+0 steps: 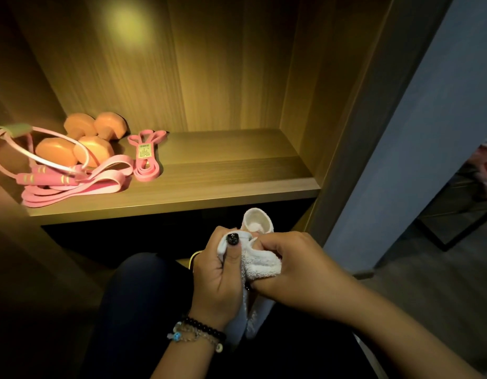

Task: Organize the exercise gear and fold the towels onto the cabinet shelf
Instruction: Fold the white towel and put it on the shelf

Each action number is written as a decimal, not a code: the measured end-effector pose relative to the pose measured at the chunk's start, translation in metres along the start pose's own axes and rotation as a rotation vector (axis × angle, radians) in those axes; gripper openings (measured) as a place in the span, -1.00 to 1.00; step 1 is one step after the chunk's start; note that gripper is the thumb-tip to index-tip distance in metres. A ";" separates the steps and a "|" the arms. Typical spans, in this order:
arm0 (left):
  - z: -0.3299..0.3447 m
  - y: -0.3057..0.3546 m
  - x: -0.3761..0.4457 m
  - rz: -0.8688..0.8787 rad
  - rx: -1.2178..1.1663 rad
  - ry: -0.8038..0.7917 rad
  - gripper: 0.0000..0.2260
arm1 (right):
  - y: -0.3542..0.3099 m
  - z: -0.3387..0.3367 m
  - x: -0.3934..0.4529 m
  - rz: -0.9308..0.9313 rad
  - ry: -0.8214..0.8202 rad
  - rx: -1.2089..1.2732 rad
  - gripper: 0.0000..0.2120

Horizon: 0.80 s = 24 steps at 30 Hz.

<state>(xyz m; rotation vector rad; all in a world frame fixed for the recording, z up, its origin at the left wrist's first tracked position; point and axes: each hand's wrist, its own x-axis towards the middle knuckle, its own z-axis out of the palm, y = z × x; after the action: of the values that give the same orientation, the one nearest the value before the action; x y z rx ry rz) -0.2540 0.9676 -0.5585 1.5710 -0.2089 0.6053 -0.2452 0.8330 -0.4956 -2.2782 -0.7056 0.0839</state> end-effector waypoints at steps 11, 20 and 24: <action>0.017 -0.006 0.008 0.022 -0.068 -0.168 -0.52 | 0.006 -0.018 -0.018 0.077 -0.075 0.085 -0.86; 0.032 -0.001 0.009 -0.109 -0.263 -0.293 -0.50 | 0.002 -0.044 -0.035 0.130 -0.222 0.298 -0.89; 0.036 -0.003 0.001 -0.028 -0.106 -0.283 -0.50 | 0.009 -0.055 -0.042 0.158 -0.268 0.393 -0.84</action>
<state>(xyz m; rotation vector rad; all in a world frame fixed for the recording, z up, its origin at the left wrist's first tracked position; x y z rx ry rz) -0.2423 0.9329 -0.5599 1.5497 -0.4237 0.3421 -0.2628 0.7714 -0.4674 -1.9555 -0.5817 0.5625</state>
